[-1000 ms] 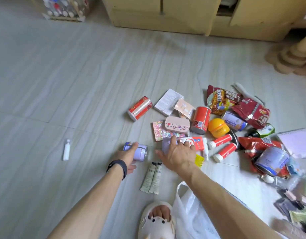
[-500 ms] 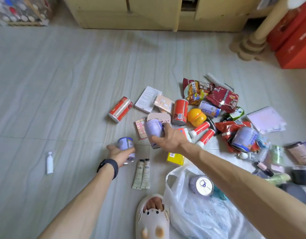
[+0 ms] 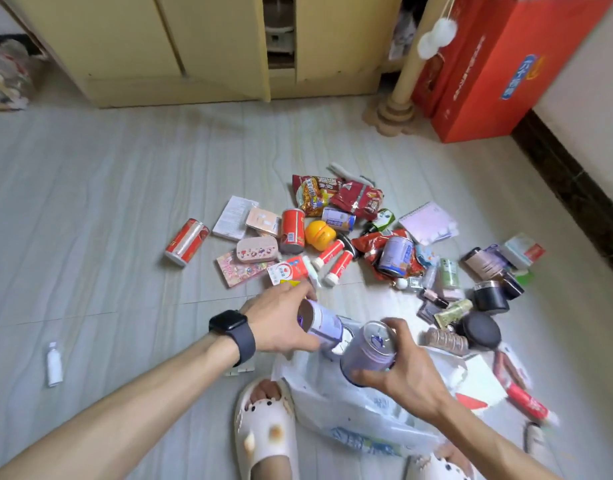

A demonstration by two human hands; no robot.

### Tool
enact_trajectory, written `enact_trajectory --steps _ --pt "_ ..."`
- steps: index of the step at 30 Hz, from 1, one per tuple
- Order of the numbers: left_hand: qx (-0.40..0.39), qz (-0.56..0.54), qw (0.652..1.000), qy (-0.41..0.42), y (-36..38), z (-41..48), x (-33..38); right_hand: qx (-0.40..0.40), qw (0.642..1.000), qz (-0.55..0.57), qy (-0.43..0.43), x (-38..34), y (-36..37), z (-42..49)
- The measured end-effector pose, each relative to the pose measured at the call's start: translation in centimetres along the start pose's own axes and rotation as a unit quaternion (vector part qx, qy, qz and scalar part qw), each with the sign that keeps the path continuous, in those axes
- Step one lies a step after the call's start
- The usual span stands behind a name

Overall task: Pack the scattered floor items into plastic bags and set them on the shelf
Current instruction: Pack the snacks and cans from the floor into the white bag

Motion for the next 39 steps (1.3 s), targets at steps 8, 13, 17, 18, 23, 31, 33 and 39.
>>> enact_trajectory --steps 8,13,17,18,23,31,33,39 --pt "-0.048 0.114 0.992 -0.004 11.4 0.5 3.3 0.039 0.998 -0.035 0.027 8.4 1.8 -2.2" --pt "-0.041 0.144 0.989 -0.016 14.7 0.9 3.0 0.009 0.994 -0.113 0.0 10.1 5.0 1.4" --pt "-0.044 0.151 0.987 -0.016 16.6 1.4 2.2 -0.048 0.992 -0.113 -0.022 11.3 7.8 2.7" --pt "-0.045 0.15 0.988 -0.011 17.0 1.5 2.1 -0.056 0.991 -0.116 -0.025 11.6 8.2 2.8" --pt "-0.025 0.17 0.985 0.023 17.3 1.2 1.7 -0.029 0.989 -0.14 -0.046 11.7 8.3 2.3" --pt "-0.048 0.266 0.962 0.032 20.2 -1.9 -0.5 -0.043 0.947 -0.314 0.045 13.8 8.4 0.0" --pt "-0.05 0.277 0.959 0.036 20.3 -2.3 -0.8 -0.037 0.947 -0.314 0.057 14.3 8.1 -0.4" --pt "0.001 0.203 0.972 0.116 15.9 -1.9 1.0 -0.062 0.954 -0.289 -0.049 10.9 5.7 0.3"
Point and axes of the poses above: each hand's wrist, its own z-axis towards the middle knuckle, its own y-axis out of the palm, x = y × z, the point moved 7 cm from there along z, towards the middle knuckle, and after that the axes turned 1 degree about -x, right-handed, at the moved point
